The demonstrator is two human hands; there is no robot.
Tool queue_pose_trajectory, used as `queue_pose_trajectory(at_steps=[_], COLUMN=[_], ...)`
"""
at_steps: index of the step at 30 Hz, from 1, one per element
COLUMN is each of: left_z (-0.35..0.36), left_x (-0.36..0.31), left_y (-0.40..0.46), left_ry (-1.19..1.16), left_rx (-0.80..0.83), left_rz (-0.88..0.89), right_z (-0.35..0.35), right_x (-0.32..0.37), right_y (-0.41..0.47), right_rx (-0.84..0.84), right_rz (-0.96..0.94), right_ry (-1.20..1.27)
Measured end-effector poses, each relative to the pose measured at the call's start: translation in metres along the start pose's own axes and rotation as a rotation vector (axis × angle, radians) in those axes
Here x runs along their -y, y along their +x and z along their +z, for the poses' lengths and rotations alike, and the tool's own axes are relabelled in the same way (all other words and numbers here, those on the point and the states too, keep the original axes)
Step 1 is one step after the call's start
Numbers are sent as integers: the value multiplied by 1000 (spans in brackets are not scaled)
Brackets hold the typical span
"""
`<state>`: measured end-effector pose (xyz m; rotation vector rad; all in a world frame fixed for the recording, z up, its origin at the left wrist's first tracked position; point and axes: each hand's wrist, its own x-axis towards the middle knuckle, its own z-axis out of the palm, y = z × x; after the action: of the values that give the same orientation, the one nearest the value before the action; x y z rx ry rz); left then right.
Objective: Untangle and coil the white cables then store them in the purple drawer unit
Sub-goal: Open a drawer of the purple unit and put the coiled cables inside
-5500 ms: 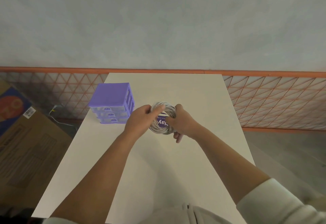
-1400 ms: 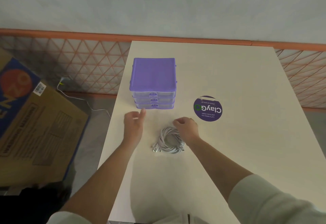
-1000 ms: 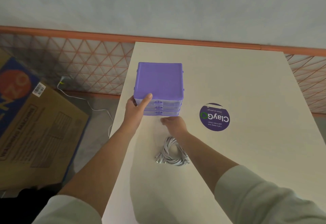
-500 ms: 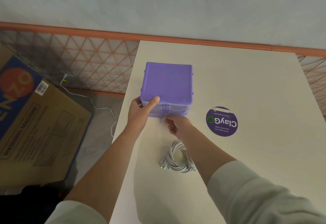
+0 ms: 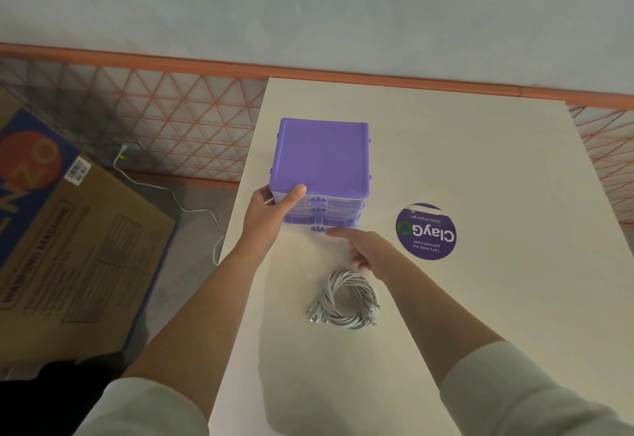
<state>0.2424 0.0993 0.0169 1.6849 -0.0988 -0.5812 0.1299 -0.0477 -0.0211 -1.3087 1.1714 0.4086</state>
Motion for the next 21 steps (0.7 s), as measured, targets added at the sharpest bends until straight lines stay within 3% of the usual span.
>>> queue_pose_trajectory(at_steps=[6,16,21], left_z=[0,-2,-2], left_x=[1,2,1], left_y=[-2,2,1], left_ry=[33,79,105], left_rx=[14,25,17], left_rz=[30,17,25], right_z=[-6,-9,-5], right_x=[-16,-44,-58], right_y=[9,-11,-24], right_rx=[-261,-151,-193], right_rz=[-279,-319,-340], right_ry=[78,59,-12])
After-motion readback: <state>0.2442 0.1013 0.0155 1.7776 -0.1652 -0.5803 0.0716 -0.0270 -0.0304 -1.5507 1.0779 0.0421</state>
